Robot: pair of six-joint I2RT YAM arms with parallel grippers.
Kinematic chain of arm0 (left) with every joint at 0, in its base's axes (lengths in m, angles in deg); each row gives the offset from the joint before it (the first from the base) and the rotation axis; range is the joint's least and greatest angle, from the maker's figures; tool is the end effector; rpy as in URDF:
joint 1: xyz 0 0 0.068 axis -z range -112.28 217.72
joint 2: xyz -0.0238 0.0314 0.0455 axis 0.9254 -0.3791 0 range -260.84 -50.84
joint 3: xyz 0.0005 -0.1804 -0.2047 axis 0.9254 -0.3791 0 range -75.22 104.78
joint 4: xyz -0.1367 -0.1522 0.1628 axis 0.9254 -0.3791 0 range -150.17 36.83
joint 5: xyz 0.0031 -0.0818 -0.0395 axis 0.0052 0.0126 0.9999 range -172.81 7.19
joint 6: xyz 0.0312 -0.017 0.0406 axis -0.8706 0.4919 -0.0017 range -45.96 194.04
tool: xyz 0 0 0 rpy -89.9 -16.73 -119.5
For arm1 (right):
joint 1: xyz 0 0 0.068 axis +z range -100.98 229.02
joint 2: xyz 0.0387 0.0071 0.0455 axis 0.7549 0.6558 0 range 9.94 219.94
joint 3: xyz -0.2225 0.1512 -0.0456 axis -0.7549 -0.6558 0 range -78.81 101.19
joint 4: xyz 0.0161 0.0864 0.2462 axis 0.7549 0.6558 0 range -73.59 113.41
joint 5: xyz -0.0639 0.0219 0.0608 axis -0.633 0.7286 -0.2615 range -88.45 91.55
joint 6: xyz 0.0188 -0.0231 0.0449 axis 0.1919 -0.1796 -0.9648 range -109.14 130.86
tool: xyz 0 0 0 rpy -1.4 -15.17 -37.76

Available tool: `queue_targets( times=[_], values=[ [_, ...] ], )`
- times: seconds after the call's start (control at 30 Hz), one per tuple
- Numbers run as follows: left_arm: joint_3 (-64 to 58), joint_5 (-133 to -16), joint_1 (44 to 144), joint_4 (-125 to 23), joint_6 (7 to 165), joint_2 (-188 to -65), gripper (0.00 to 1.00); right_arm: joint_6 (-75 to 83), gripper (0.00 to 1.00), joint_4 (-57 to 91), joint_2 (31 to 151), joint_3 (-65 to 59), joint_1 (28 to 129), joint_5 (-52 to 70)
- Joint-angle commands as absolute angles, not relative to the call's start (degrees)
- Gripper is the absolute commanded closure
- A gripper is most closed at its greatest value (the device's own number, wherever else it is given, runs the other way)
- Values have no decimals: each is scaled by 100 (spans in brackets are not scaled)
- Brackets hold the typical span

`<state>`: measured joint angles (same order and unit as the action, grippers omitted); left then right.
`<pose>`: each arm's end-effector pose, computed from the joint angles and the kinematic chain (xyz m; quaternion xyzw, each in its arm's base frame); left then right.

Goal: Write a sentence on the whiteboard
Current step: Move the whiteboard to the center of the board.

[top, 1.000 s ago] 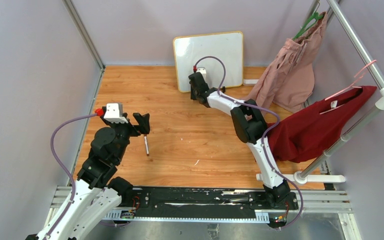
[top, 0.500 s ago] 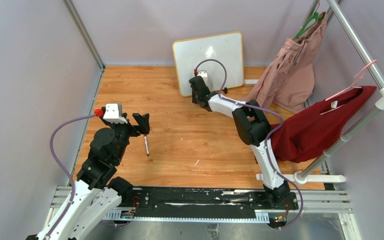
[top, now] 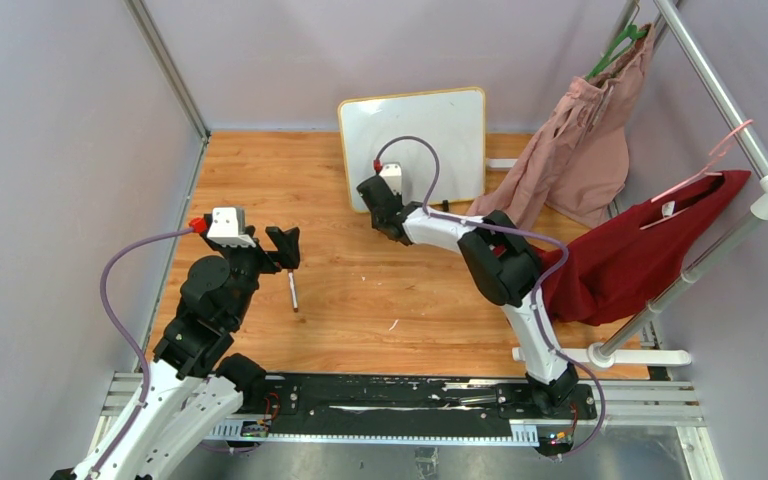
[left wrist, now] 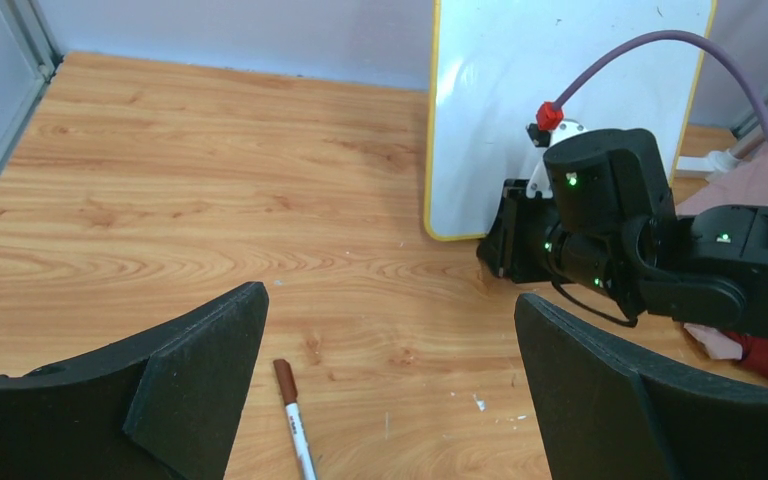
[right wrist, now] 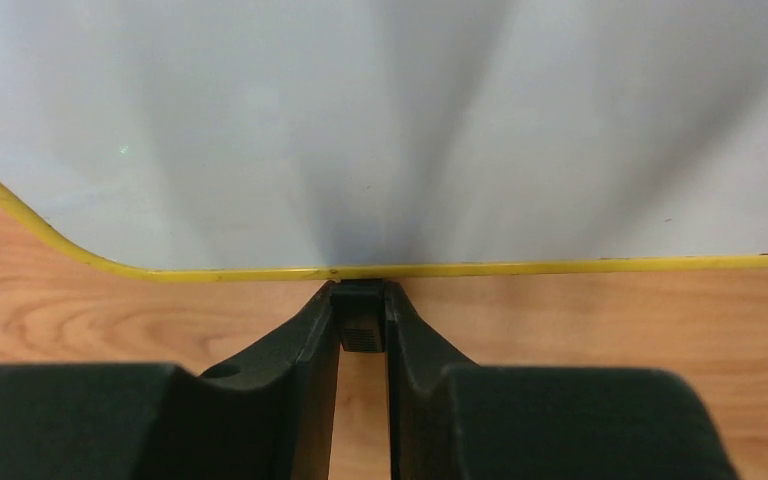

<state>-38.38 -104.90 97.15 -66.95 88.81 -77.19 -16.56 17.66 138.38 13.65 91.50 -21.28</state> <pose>0.1113 -0.0474 0.3280 -0.0394 0.7247 -0.1243 0.6766 0.3800 0.3293 0.1604 -0.0278 0.8821 0.1042 0.4586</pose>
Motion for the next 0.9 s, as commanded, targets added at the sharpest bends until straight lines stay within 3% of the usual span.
queue_targets(
  times=[0.0,0.43,0.5,0.63,0.73,0.87],
  values=[
    [-3867,-10486,9786,-6547,8819,-7681,0,-2388,100,2413,13735,1090,9606,-2249],
    [-3874,-10494,9848,-6547,8806,-7701,0,-2874,99,2766,13625,1038,10237,-2391],
    [-3870,-10495,9857,-6547,8802,-7703,0,-2783,85,2856,13505,1029,10239,-2412],
    [-3874,-10484,9857,-6547,8785,-7711,0,-2523,45,3012,13150,992,10249,-2318],
    [-3876,-10478,9857,-6547,8767,-7711,0,-2339,33,3061,12824,885,10254,-2191],
    [-3891,-10499,9857,-6541,8740,-7746,0,-1981,28,2963,12226,462,10250,-2048]
  ],
)
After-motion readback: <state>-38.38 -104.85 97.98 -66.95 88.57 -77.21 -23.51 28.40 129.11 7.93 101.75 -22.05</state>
